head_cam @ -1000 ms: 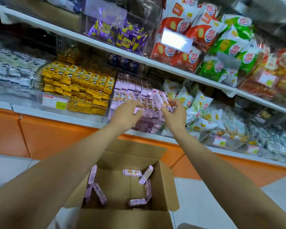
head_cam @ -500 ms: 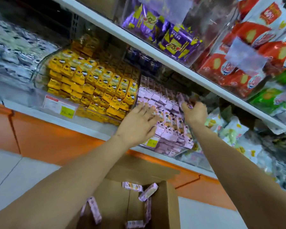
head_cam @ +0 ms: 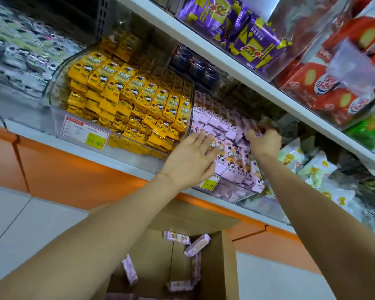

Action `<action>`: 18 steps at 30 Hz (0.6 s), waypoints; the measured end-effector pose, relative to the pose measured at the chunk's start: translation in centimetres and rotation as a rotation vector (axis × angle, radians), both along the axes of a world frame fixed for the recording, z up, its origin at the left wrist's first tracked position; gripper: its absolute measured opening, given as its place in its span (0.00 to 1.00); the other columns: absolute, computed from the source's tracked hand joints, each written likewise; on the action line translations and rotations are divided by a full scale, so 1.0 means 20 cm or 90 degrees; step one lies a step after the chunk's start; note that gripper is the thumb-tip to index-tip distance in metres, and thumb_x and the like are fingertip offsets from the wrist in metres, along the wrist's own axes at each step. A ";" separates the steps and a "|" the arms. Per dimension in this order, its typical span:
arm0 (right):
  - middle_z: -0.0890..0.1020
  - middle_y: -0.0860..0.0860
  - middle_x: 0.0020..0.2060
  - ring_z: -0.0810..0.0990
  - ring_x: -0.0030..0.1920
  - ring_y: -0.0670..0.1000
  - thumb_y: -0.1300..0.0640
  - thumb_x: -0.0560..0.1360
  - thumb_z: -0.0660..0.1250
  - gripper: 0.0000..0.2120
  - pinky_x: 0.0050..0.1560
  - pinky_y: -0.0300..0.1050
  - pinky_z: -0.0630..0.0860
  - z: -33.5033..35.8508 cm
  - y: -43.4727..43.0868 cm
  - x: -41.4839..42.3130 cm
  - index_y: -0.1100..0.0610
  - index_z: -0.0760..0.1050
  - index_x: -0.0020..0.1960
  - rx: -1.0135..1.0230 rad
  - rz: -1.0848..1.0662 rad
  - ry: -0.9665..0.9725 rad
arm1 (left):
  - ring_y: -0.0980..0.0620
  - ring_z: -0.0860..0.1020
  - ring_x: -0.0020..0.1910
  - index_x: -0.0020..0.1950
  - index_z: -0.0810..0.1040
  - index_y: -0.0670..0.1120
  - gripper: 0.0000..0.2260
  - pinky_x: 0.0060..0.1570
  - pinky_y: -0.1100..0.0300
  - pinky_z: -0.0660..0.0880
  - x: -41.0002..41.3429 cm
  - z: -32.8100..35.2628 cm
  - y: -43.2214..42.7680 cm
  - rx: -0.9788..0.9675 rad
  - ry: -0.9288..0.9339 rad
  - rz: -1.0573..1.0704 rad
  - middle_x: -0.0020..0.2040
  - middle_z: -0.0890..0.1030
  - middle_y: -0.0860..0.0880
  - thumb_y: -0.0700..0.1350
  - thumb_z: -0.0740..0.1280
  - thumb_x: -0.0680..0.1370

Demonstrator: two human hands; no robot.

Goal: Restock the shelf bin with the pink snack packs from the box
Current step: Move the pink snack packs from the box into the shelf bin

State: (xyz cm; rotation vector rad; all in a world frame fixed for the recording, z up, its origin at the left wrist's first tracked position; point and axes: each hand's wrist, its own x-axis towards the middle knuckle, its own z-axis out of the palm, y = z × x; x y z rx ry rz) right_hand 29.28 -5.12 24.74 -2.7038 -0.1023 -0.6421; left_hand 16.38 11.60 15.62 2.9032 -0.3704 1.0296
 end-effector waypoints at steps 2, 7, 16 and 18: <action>0.81 0.61 0.39 0.78 0.40 0.59 0.51 0.75 0.67 0.17 0.42 0.47 0.73 -0.01 0.00 0.00 0.63 0.78 0.57 -0.029 -0.001 -0.004 | 0.39 0.76 0.62 0.65 0.78 0.45 0.23 0.67 0.47 0.62 0.00 0.00 0.00 0.002 0.003 0.004 0.63 0.78 0.38 0.53 0.53 0.79; 0.82 0.63 0.41 0.79 0.45 0.63 0.46 0.77 0.62 0.20 0.54 0.54 0.75 -0.04 0.01 0.00 0.63 0.80 0.52 -0.169 -0.006 0.047 | 0.39 0.76 0.63 0.66 0.77 0.45 0.22 0.67 0.46 0.64 0.00 0.00 0.00 -0.006 0.009 0.002 0.64 0.78 0.38 0.53 0.53 0.79; 0.82 0.58 0.56 0.80 0.53 0.60 0.46 0.75 0.67 0.20 0.57 0.56 0.77 -0.02 -0.01 -0.03 0.57 0.79 0.60 -0.096 0.128 0.052 | 0.39 0.75 0.64 0.67 0.76 0.45 0.22 0.66 0.47 0.68 0.00 0.00 0.00 -0.009 0.006 0.000 0.65 0.77 0.38 0.53 0.53 0.79; 0.82 0.56 0.58 0.80 0.55 0.58 0.45 0.74 0.70 0.21 0.57 0.50 0.76 -0.02 0.00 -0.02 0.58 0.79 0.61 -0.111 0.126 0.072 | 0.39 0.74 0.65 0.67 0.76 0.45 0.22 0.66 0.47 0.68 0.00 0.00 0.00 -0.005 0.005 0.006 0.65 0.77 0.38 0.53 0.53 0.79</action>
